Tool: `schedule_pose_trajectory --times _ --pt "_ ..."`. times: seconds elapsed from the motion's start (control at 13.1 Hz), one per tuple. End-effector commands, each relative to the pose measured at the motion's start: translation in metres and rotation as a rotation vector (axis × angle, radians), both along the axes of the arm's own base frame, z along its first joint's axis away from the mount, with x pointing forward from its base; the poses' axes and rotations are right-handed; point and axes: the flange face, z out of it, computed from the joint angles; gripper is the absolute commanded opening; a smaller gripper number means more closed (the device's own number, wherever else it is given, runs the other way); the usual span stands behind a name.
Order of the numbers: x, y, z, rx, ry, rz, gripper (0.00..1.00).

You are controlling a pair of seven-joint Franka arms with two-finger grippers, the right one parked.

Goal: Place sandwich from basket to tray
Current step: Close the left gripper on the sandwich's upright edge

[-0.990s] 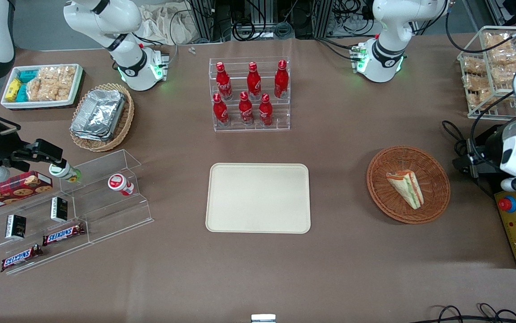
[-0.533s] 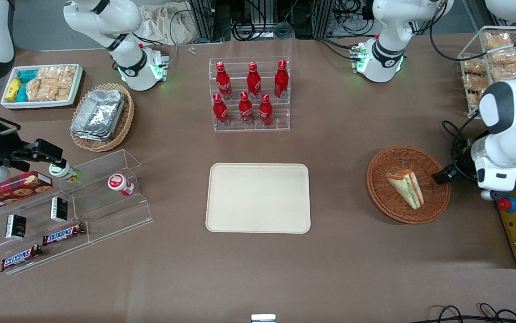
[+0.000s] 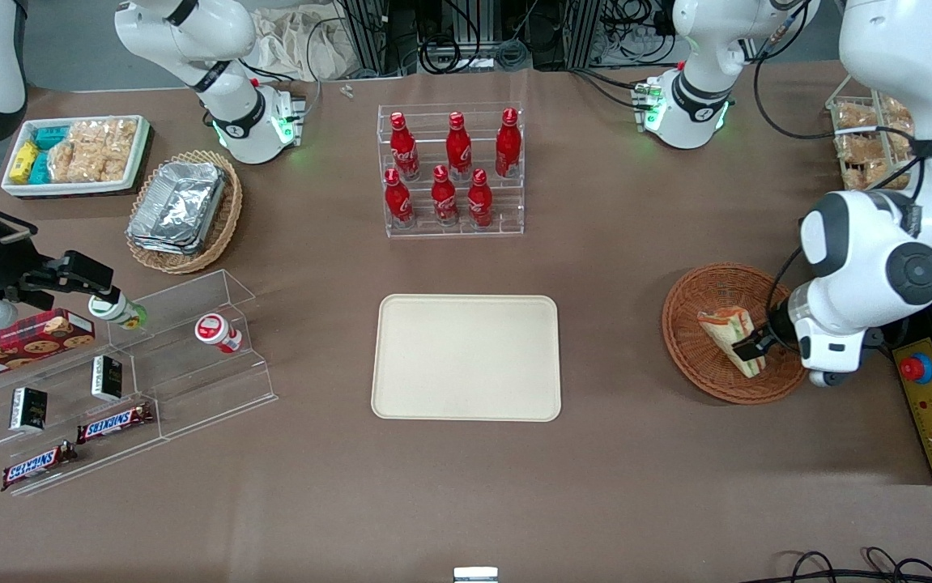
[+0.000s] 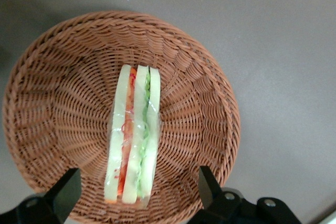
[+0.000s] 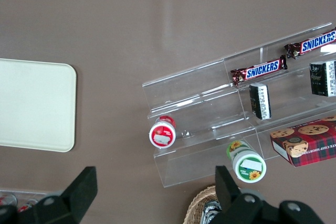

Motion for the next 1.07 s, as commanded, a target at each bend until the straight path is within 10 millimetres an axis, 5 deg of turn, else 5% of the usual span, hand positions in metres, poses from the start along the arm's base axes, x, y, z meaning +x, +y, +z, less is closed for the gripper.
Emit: schedule_pose_trajectory --times 0.0,0.76,0.91,0.99 --pt "-0.008 0.002 -0.011 -0.003 0.0 0.018 0.99" --pt "-0.035 0.006 -0.066 0.0 -0.043 0.03 0.95" --pt "-0.035 0.003 -0.064 -0.001 -0.046 0.024 0.34" --pt "-0.034 0.002 -0.063 -0.001 -0.049 0.021 0.14"
